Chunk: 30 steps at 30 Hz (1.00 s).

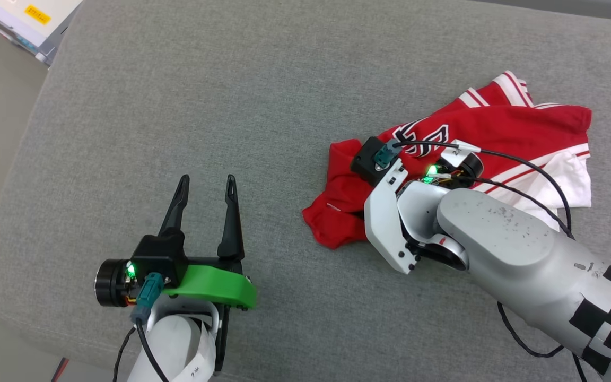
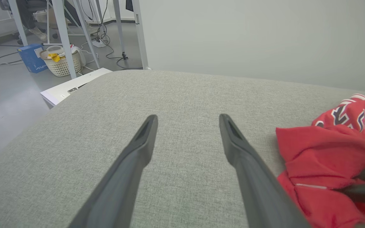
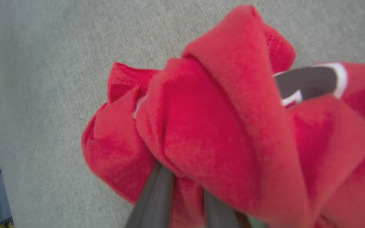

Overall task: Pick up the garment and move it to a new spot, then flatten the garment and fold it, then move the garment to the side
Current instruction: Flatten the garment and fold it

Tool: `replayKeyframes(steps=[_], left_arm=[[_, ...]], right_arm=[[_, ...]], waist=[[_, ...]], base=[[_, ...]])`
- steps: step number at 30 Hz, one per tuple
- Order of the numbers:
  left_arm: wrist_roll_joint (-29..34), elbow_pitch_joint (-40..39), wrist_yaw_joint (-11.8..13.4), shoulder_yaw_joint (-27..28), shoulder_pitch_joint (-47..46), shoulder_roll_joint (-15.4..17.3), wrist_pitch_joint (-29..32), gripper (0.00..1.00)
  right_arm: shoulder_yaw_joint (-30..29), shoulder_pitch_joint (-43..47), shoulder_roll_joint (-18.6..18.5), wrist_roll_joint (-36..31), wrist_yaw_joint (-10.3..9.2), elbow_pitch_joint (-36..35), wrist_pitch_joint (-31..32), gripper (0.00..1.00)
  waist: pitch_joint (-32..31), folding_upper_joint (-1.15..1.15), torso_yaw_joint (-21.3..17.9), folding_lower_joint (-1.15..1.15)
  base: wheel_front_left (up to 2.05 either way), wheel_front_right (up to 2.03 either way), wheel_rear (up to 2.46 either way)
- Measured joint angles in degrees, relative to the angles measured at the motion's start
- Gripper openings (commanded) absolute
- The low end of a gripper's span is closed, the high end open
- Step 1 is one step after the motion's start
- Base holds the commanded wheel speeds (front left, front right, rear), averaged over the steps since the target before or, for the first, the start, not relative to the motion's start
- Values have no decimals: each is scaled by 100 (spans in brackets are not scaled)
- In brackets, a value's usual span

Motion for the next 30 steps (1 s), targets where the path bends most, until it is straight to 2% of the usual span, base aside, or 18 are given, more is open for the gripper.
replayKeyframes(steps=[3, 4, 5, 9, 12, 15, 19, 22, 23, 26, 30], left_arm=[[1, 19, 8, 36, -9, 0, 0, 100], [2, 21, 8, 55, -8, 0, 0, 100], [3, 31, 8, 73, -3, 0, 0, 100], [9, 29, 8, 164, 57, 1, 0, 100], [76, -2, 8, 227, 177, 0, 0, 100], [179, -40, 8, 283, 285, -1, 0, 100], [269, -105, 4, 350, 392, -1, 0, 100], [315, -138, -4, 405, 462, -1, 0, 100], [319, -147, -10, 415, 476, -1, 0, 100], [356, -152, -37, 413, 497, -1, 0, 100], [359, -163, -54, 401, 503, -1, 0, 100]], right_arm=[[65, -46, 42, 46, 0, 116, -292, 0], [93, -48, 46, 51, 0, 121, -477, 26], [122, -47, 34, 53, 1, 111, -698, 100], [122, -33, -138, 130, 1, -11, -1672, 100], [-83, -24, -478, 132, 1, -245, -2349, 100], [-366, 4, -850, 125, 1, -553, -2679, 100], [-901, 33, -1436, 4, 1, -989, -2824, 100], [-1366, 37, -1930, -114, 1, -1307, -2694, 100], [-1700, 38, -2403, -224, 1, -1561, -2337, 100], [-1863, 53, -2809, -119, 1, -1857, -1726, 100], [-1845, 60, -3332, 299, 1, -2204, -516, 100]], waist=[[2, 0, 33, 0], [-14, 0, 29, 0], [-40, 0, 23, 0], [-199, 0, -30, 0], [-365, 0, -110, 0], [-514, 0, -204, 0], [-679, 0, -337, 0], [-774, 0, -430, 0], [-843, 0, -487, 0], [-882, 0, -503, 0], [-861, 0, -473, 0]], base=[[0, 0, 0], [0, 0, 0], [0, 0, 0], [0, 0, 0], [0, 0, 0], [0, 0, 0], [0, 0, 0], [0, 0, 0], [0, 0, 0], [0, 0, 0], [0, 0, 0]])
